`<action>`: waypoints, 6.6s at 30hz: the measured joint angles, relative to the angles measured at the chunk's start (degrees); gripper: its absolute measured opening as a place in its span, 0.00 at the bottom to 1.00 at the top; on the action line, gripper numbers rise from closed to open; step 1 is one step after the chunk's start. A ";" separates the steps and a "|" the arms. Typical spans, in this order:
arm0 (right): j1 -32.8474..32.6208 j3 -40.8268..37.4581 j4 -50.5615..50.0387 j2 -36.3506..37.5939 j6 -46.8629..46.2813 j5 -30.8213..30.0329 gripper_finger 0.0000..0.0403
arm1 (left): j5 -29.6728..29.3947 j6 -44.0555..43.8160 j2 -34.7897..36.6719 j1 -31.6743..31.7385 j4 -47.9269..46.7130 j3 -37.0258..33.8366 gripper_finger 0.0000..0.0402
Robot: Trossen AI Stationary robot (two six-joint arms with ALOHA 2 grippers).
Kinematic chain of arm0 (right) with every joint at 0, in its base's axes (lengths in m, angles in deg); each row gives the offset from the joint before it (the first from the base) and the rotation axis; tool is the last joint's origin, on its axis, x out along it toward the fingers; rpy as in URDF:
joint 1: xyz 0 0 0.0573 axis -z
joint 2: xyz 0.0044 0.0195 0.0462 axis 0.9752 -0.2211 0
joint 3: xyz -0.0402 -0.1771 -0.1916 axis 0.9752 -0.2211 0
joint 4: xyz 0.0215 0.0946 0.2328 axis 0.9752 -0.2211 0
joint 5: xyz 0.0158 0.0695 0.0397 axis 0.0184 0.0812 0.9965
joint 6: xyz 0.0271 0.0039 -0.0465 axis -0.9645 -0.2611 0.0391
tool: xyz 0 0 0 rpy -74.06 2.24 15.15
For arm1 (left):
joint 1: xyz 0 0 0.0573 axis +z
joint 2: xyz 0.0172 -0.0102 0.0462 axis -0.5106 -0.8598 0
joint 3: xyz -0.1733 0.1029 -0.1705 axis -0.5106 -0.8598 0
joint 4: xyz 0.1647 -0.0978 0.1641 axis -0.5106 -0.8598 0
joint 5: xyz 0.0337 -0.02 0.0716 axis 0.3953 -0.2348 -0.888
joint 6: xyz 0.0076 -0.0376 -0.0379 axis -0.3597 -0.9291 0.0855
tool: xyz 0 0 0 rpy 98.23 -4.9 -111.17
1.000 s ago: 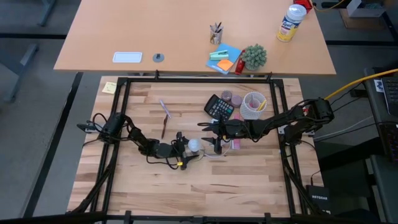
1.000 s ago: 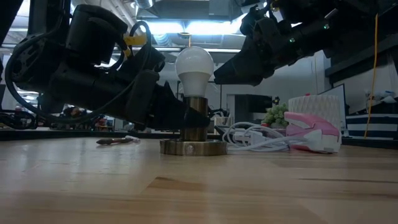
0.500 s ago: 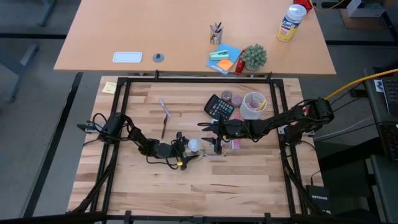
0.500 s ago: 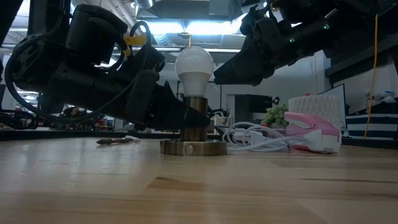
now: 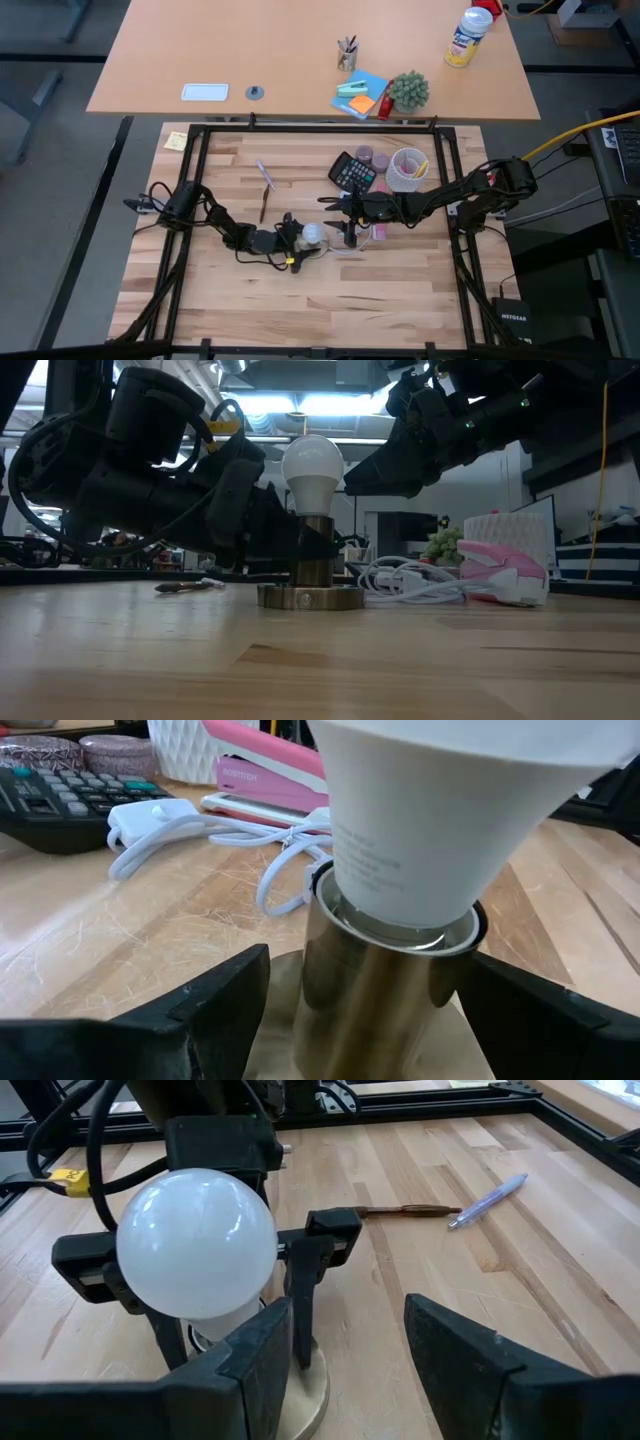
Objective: Screw lightbulb
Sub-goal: Insert the lightbulb into the gold lamp
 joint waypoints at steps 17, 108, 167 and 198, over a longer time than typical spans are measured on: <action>0.00 0.00 0.00 0.00 0.01 0.00 0.49 | 0.00 0.04 0.00 -2.55 0.02 0.00 0.76; 0.02 0.00 6.27 0.00 3.35 0.57 0.13 | -2.51 -11.09 16.87 -10.32 -13.39 -4.13 0.32; 2.21 0.00 11.26 -3.93 9.61 15.27 0.13 | -15.64 -4.66 17.03 -11.85 -13.06 0.15 0.00; 2.27 0.00 10.48 -3.93 8.09 24.43 0.13 | -19.99 -4.68 17.03 -12.85 -13.98 0.09 0.00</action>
